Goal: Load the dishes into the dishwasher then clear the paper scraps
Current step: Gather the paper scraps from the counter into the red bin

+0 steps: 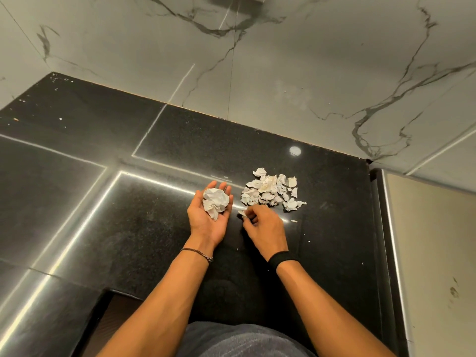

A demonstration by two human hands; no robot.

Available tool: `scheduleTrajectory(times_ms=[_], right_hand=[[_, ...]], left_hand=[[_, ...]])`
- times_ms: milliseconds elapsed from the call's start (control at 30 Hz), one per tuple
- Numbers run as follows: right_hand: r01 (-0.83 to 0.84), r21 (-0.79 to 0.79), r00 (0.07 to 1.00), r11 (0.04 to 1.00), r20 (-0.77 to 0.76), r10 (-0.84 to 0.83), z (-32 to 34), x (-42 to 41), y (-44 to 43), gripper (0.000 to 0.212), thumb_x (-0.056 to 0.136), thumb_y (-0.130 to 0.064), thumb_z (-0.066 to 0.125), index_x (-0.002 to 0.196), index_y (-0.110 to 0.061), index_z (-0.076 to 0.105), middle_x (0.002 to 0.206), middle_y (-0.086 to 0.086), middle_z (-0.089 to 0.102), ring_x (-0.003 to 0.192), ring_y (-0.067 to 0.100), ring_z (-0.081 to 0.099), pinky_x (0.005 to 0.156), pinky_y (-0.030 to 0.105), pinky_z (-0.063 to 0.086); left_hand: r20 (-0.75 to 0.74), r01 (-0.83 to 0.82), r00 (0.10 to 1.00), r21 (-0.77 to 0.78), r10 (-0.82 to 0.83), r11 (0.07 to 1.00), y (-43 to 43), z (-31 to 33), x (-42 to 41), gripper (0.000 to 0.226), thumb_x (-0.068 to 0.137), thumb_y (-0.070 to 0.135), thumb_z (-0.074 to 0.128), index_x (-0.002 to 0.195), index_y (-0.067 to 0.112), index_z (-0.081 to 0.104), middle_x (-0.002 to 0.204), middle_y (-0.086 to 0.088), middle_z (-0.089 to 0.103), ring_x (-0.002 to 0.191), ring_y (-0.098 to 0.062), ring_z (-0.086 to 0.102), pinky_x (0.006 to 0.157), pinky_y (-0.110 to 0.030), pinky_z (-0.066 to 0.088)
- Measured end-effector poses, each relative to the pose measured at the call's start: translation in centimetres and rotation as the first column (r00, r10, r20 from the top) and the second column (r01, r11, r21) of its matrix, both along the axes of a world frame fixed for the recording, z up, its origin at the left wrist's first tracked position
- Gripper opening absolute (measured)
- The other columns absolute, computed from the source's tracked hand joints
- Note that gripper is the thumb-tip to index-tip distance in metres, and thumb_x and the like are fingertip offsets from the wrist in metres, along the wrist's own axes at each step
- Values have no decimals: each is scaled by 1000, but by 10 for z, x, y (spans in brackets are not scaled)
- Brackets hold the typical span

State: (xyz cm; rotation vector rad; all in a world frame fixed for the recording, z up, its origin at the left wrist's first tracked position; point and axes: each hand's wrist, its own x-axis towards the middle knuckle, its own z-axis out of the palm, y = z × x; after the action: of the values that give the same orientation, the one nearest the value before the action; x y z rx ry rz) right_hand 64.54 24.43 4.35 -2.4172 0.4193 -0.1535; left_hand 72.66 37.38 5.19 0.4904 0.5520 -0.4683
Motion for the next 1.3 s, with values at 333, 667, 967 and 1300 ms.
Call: scheduleTrajectory(times_ms=[333,667,967,1300], right_hand=[[-48,407,983,912,183,-30,39,12,14,23,85,-18,79,107,-20,74,101,-8,71,85,8,65,76,17,51],[-94,-163,993,982,49,104,-5,21,-11,22,94,-19,66,115,-15,72,104,3,65,97,23,61,86,32,47],[-80,432,967,899,254,-36,47,31,12,24,89,-25,78,111,-18,75,104,-7,73,93,8,67,82,21,51],[-107,-311,994,945,-32,101,8,64,-37,19,89,-22,70,108,-21,75,108,1,56,102,26,52,84,37,48]], left_hand=[[-9,22,1000,-78,-23,997,-16,-2,7,55,107,48,32,121,7,66,126,-17,69,118,-31,65,108,-49,47],[0,53,999,-12,-53,999,-6,-5,17,53,108,44,32,126,7,66,133,-17,67,124,-31,63,109,-42,47],[-26,70,997,-97,-73,993,-27,-11,21,58,106,49,32,132,8,62,126,-18,67,123,-34,60,110,-50,46],[-25,49,998,-75,-51,996,-16,-7,25,52,107,43,34,128,6,64,126,-17,69,113,-30,69,102,-41,51]])
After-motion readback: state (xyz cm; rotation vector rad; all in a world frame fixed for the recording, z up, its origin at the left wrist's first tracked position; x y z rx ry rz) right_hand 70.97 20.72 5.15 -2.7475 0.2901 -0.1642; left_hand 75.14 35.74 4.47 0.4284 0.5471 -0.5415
